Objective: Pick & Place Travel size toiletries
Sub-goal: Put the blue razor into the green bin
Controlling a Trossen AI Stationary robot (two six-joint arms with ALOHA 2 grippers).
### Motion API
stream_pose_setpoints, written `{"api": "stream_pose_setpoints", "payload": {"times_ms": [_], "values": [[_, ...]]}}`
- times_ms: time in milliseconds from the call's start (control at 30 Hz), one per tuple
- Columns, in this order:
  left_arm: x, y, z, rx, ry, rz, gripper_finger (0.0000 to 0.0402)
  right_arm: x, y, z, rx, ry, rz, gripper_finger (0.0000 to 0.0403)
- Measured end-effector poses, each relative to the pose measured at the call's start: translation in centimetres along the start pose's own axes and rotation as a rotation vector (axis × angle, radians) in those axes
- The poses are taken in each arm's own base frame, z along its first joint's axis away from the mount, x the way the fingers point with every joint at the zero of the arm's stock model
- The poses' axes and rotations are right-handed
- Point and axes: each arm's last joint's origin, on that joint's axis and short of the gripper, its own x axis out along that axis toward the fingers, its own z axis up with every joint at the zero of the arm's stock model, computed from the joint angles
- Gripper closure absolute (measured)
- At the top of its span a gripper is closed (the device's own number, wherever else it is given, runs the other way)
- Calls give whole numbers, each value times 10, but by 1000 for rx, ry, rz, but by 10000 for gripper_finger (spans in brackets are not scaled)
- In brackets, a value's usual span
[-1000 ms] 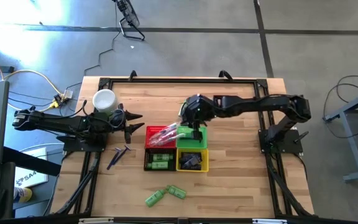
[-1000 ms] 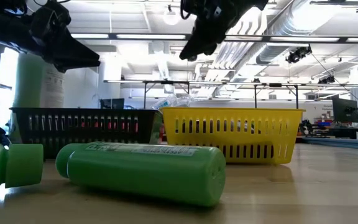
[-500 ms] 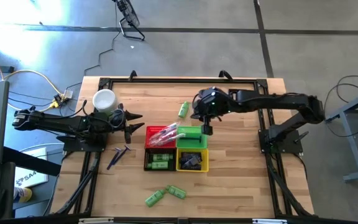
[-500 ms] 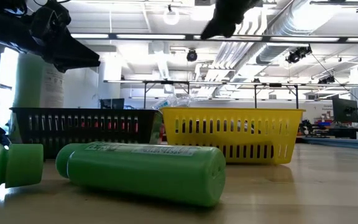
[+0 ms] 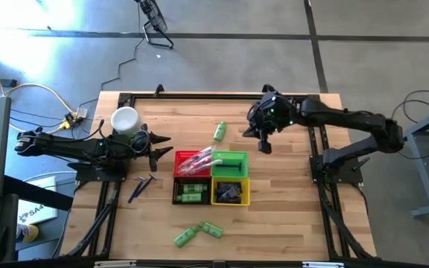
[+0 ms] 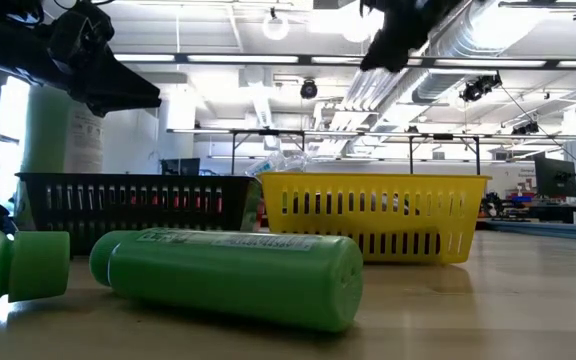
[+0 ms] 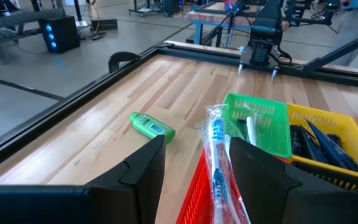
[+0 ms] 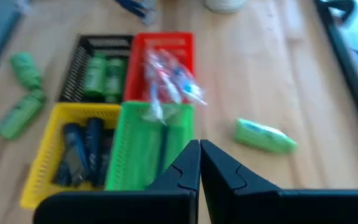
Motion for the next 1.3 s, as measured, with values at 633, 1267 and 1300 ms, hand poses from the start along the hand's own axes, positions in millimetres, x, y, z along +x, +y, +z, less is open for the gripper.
{"api": "stream_pose_setpoints", "payload": {"times_ms": [633, 1267, 1300], "values": [[0, 0, 0, 0, -1, -1, 226, 2, -14, -70, 97, -180, -76, 399], [0, 0, 0, -1, 0, -4, 226, -15, 2, -143, 207, -323, -130, 399], [0, 0, 0, 0, 0, -4, 226, -18, 3, -143, 203, -332, -136, 399]]}}
